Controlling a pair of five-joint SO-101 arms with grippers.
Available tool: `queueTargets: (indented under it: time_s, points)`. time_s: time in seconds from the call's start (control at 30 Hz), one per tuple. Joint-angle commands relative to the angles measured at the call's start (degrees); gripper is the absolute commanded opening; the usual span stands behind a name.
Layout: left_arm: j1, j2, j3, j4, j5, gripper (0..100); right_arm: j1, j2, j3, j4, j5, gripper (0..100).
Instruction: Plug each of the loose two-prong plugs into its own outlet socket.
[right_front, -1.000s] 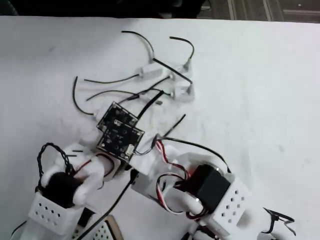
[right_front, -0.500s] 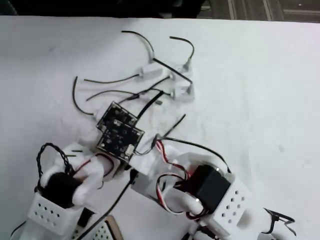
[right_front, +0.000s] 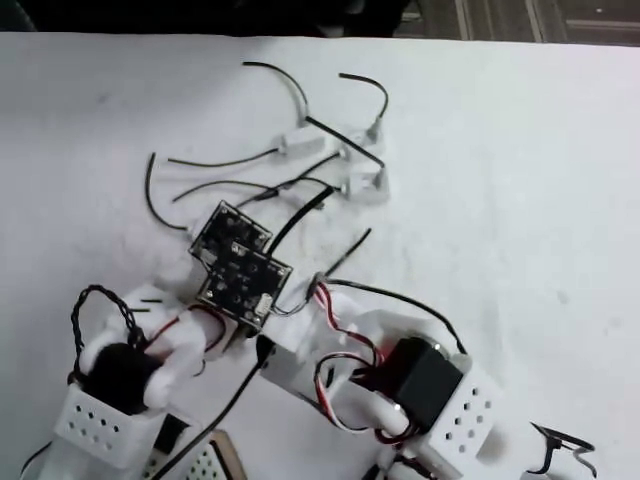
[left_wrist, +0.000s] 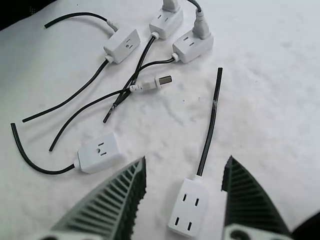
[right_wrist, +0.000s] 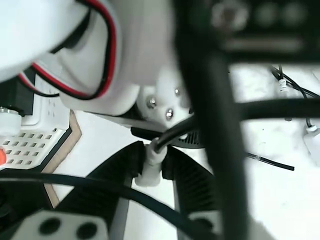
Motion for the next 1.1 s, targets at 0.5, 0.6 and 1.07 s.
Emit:
queueTargets:
  time_s: [0.5, 0.6, 1.07]
  points:
    - [-22.3, -0.6, -1.8, -0.7, 0.2, 26, -0.2, -6.1, -9.4, 10.1, -0.4, 1.7]
    - [-28.0, -0.6, -1.6, -0.5, 0.2, 26, 0.6, -7.7, -9.2, 11.1, -0.7, 1.7]
    - [-49.1, -0.6, 13.2, -8.6, 0.2, 26, 9.9, -8.2, 23.5, -19.7, -19.9, 1.7]
